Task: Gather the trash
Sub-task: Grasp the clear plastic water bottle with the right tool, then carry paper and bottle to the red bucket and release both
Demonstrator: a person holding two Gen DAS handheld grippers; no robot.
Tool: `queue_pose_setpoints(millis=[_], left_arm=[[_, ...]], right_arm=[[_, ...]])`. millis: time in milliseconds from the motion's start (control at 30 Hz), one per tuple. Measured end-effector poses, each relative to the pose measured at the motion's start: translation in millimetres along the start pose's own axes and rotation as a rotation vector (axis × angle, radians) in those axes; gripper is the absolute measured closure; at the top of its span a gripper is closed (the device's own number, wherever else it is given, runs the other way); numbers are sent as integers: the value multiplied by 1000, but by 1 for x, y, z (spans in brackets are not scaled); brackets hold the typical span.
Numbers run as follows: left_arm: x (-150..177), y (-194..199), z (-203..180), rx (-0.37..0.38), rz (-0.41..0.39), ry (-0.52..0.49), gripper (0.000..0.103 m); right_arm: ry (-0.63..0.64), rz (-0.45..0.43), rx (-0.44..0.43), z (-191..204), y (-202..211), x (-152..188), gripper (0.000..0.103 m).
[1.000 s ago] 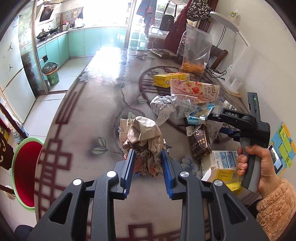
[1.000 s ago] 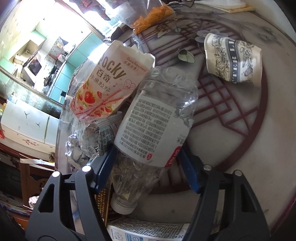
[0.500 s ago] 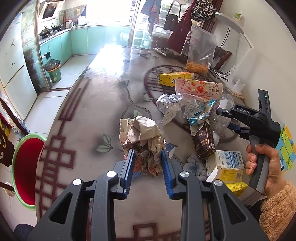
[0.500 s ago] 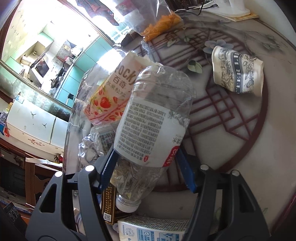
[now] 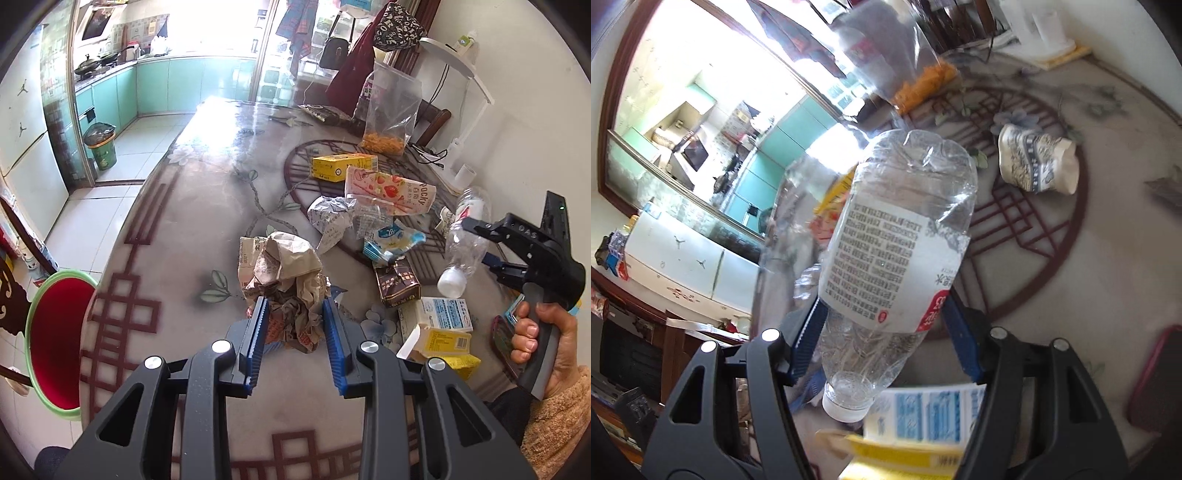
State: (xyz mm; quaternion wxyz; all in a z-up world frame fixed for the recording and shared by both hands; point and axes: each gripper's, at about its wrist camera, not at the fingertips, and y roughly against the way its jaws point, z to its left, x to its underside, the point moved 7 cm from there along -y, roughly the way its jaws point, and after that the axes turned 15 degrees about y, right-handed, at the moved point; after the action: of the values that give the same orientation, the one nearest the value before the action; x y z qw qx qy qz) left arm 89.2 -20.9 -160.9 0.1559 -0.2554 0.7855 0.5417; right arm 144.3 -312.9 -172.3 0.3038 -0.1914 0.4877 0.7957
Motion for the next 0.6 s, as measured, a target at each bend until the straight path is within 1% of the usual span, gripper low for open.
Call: queue_pose_setpoints(millis=[100,200,300,400,600], left_arm=[[1,10,3,-1,-12,-22,75],[0,18,7,2,-21,-21,75],[-2,25,13,4,-34,-15,75],[-4,30,16,6,-42,-9,75],[-5,35,26,0,-46,-1,75]], right_arm=[[12,-40,-11,16,21,2,42],[32,-74,-27,36,39,6,42],[47,-85,-39,50,48,12,42],[56,-75,-68,66,48,20,42],[101,-11,-121,104,30,41,42]])
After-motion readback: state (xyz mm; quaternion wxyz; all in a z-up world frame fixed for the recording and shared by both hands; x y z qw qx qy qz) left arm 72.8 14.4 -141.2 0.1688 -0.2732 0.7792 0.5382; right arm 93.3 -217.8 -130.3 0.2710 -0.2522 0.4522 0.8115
